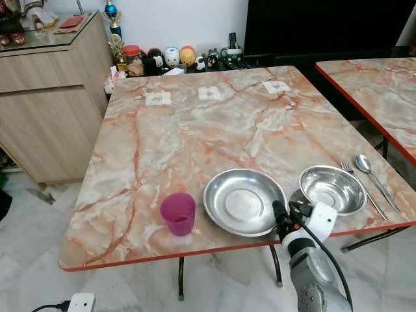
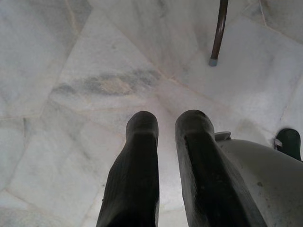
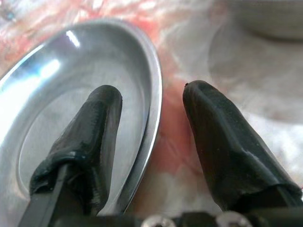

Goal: Setting the table

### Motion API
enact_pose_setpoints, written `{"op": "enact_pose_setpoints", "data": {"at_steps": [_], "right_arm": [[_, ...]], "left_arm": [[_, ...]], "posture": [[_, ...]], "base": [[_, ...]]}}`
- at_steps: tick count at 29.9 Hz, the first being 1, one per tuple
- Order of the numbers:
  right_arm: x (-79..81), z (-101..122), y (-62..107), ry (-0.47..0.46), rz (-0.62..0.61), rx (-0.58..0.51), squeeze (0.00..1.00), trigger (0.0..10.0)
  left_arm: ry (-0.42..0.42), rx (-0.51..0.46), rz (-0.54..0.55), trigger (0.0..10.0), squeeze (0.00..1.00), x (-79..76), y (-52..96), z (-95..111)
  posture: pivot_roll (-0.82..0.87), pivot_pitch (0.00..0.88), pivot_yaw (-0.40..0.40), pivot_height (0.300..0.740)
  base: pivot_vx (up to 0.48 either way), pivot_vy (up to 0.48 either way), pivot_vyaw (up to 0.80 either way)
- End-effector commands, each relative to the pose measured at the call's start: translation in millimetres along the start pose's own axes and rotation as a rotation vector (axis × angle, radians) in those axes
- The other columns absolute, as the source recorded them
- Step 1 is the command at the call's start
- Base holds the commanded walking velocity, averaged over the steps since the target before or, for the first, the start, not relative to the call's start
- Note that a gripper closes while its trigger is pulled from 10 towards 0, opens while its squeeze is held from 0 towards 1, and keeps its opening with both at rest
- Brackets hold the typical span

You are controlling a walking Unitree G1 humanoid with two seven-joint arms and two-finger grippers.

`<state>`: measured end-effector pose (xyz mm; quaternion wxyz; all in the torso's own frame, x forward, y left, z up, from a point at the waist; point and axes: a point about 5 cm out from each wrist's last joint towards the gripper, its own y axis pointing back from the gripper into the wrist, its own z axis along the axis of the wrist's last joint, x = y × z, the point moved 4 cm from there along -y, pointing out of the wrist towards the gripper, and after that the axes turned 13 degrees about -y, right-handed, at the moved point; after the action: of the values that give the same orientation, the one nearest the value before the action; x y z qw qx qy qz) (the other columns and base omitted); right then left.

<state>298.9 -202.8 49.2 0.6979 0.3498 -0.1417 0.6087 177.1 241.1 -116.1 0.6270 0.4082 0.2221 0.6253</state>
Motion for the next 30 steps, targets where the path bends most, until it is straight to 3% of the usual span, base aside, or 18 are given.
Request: {"op": "enact_pose_setpoints", "data": {"at_steps": [1, 7, 8, 9, 10, 12, 13, 14, 15, 20, 21, 22, 30], "right_arm": [[1.8, 1, -2.6, 0.006, 0.006, 0.006, 0.0, 10.0], [3.1, -3, -5.2, 0.002, 0.008, 0.021, 0.0, 10.0], [3.1, -5, -6.0, 0.007, 0.007, 0.032, 0.0, 7.8], [3.0, -6, -6.3, 0.009, 0.007, 0.037, 0.0, 7.8], [3.1, -7, -6.5, 0.01, 0.007, 0.039, 0.0, 0.0], [3.6, -8, -7.1, 0.01, 0.007, 0.043, 0.0, 0.0], [4.2, -9, -7.7, 0.019, 0.007, 0.051, 0.0, 5.4], [4.5, -10, -8.1, 0.025, 0.007, 0.057, 0.0, 5.4], [4.9, -12, -8.5, 0.027, 0.007, 0.064, 0.0, 10.0], [1.7, -15, -9.6, 0.031, -0.012, 0.081, 0.0, 10.0], [1.2, -15, -9.7, 0.036, -0.015, 0.082, 0.0, 4.6], [0.7, -14, -9.8, 0.05, -0.021, 0.073, 0.0, 0.0], [6.4, -14, -11.2, 0.049, -0.009, 0.063, 0.0, 0.0]], "left_arm": [[-0.024, 0.027, -0.004, 10.0, 0.0, 1.1, 2.4, -9], [-0.03, 0.026, -0.007, 10.0, 0.0, 0.2, 2.2, -9], [-0.032, 0.023, -0.009, 10.0, 0.0, -0.7, 2.0, -8], [-0.032, 0.022, -0.009, 10.0, 0.0, -0.9, 1.9, -8], [-0.033, 0.021, -0.01, 10.0, 0.0, -1.2, 1.8, -7], [-0.035, 0.02, -0.011, 10.0, 0.0, -1.3, 1.7, -7], [-0.035, 0.019, -0.01, 10.0, 0.0, -1.3, 1.7, -7], [-0.036, 0.018, -0.01, 10.0, 0.0, -1.2, 1.6, -6], [-0.035, 0.016, -0.009, 10.0, 0.0, -0.8, 1.4, -6], [-0.036, 0.01, -0.008, 10.0, 0.0, 0.1, 1.1, -4], [-0.036, 0.009, -0.008, 10.0, 0.0, 0.0, 1.1, -4], [-0.037, 0.007, -0.009, 10.0, 0.0, -0.6, 0.9, -3], [-0.039, -0.009, -0.013, 10.0, 0.0, -3.1, -0.1, 1]], "posture": [[-0.06, 0.012, 0.006, 0.74], [-0.06, 0.013, 0.009, 0.74], [-0.06, 0.012, 0.007, 0.74], [-0.06, 0.012, 0.007, 0.74], [-0.06, 0.013, 0.008, 0.74], [-0.06, 0.013, 0.007, 0.74], [-0.06, 0.013, 0.007, 0.74], [-0.06, 0.013, 0.006, 0.74], [-0.06, 0.013, 0.006, 0.74], [-0.06, 0.012, 0.007, 0.74], [-0.06, 0.012, 0.008, 0.74], [-0.06, 0.012, 0.008, 0.74], [-0.06, 0.01, 0.006, 0.74]], "base": [[0.0, 0.0, 0.0], [0.0, 0.0, 0.0], [0.0, 0.0, 0.0], [0.0, 0.0, 0.0], [0.0, 0.0, 0.0], [0.0, 0.0, 0.0], [0.0, 0.0, 0.0], [0.0, 0.0, 0.0], [0.0, 0.0, 0.0], [0.0, 0.0, 0.0], [0.0, 0.0, 0.0], [0.0, 0.0, 0.0], [0.0, 0.0, 0.0]]}}
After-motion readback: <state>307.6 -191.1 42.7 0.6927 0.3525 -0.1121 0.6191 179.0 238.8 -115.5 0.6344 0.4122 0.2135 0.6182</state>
